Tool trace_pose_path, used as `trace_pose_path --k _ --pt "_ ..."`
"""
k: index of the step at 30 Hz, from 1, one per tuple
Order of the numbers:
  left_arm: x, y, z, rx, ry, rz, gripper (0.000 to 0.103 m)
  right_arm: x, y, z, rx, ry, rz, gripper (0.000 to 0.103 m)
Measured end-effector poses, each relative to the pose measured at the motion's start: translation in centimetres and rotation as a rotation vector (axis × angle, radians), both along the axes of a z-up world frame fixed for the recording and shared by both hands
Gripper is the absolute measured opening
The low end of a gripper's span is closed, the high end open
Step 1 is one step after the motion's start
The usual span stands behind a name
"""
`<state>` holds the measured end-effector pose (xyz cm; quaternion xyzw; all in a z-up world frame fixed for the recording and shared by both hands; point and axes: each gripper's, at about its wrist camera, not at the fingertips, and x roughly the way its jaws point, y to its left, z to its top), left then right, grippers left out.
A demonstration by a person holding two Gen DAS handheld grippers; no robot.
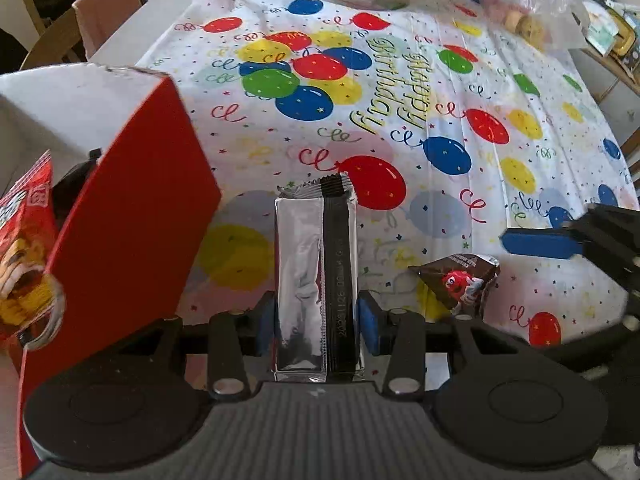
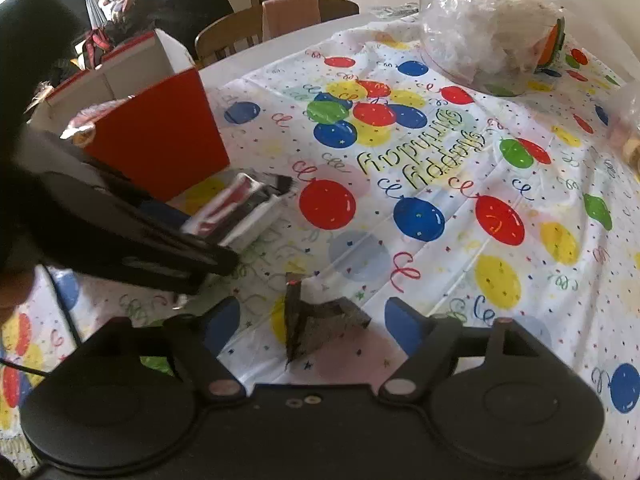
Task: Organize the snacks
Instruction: 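Grasp the silver foil packet with left tool while right tool grasps brown chocolate, then carry silver packet and brown chocolate into the box and open both tools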
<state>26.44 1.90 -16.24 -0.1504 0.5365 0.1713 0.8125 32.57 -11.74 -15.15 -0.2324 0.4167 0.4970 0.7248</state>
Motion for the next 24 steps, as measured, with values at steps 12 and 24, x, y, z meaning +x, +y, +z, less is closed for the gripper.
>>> trace_pose_path --k 12,24 --pt "-1.3 -0.2 1.1 -0.002 -0.014 0.004 0.042 0.1 0.8 -0.5 -0.016 -0.031 -0.010 0.035" --pt "-3.1 -1.5 4.1 -0.015 -0.079 -0.040 0.042 -1.9 -2.0 2.8 0.005 -0.056 -0.108 0.027"
